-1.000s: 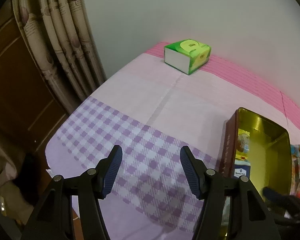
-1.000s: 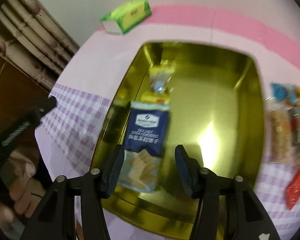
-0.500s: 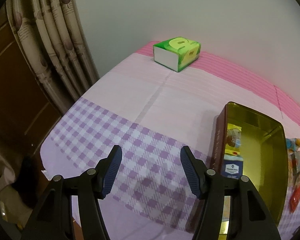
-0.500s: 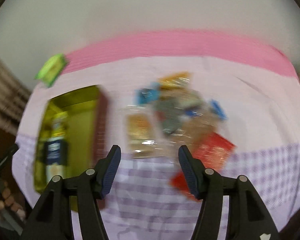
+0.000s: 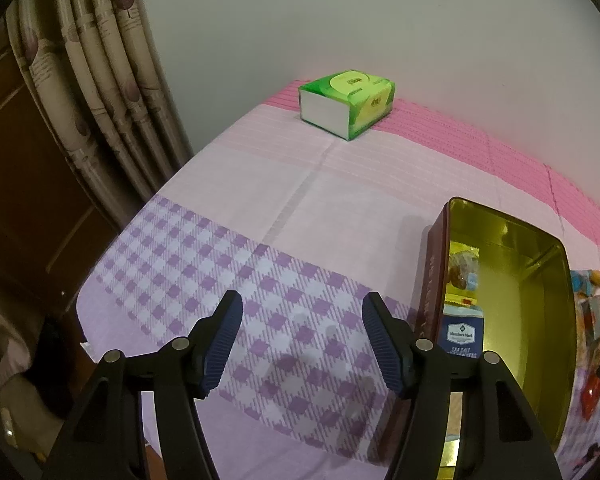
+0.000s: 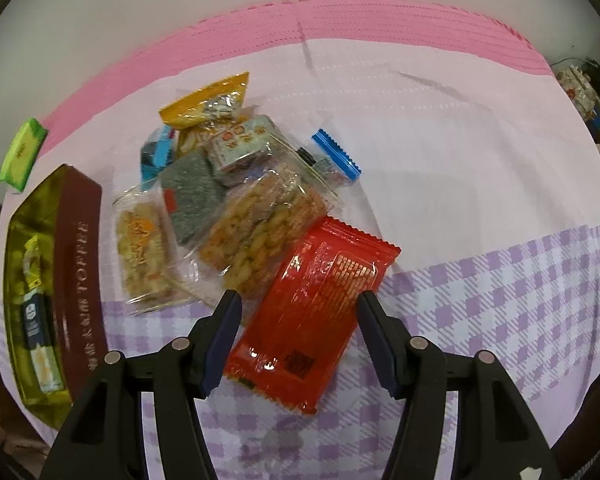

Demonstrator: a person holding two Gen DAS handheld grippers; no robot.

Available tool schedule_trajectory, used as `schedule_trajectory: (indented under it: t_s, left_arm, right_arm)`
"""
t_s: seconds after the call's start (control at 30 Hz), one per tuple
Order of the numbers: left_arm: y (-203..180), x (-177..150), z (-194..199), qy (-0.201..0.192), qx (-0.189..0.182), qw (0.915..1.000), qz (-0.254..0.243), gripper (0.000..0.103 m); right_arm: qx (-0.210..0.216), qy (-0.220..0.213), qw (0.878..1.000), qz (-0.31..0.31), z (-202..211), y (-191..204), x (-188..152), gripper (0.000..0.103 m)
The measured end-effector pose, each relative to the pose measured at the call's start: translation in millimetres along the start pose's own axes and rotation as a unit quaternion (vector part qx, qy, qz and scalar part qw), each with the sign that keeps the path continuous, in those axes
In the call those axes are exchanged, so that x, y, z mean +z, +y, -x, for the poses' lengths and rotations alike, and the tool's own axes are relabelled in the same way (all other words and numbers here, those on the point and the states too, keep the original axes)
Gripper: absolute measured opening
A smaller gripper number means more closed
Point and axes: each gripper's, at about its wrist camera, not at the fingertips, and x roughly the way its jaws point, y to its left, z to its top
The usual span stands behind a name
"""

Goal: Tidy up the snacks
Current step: 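Move the right gripper back to the pile and grasp the red wrapped pack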

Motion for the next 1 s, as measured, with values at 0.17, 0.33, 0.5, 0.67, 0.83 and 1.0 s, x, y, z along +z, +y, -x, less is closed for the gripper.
schedule_trajectory:
  t_s: [0.17, 0.33, 0.5, 0.67, 0.83, 1.0]
  left_arm:
    - [-2, 0, -1, -0.002, 0.002, 1.0000, -0.006, 0.064]
    - [-8, -1, 0, -0.004, 0.005, 0.9998, -0.017, 0.064]
    - [-10, -2, 1, -0.007, 0.009, 0.9997, -0.021, 0.064]
    - [-12, -1, 3, -0.009, 0.015, 0.9996, -0.024, 0.064]
    - [-13, -1, 6, -0.013, 0.017, 0.9995, -0.023, 0.064]
    - [-18, -2, 12, -0.016, 0.012, 0.9995, -0.023, 0.064]
  right_arm:
    - [-0.016, -0.010, 1.000, 0.004, -13, 8, 6, 0.064]
    - [-0.026, -0.015, 0.999, 0.013, -20, 10, 9, 0.065]
    - [-0.026, -0.016, 0.999, 0.030, -22, 0, -2, 0.060]
    - [-0.022, -0.025, 0.997, 0.066, -24, -1, -6, 0.055]
    - [-0.004, -0.039, 0.993, 0.113, -24, -12, -12, 0.052]
    - [0.000, -0.048, 0.988, 0.149, -24, -32, -21, 0.050]
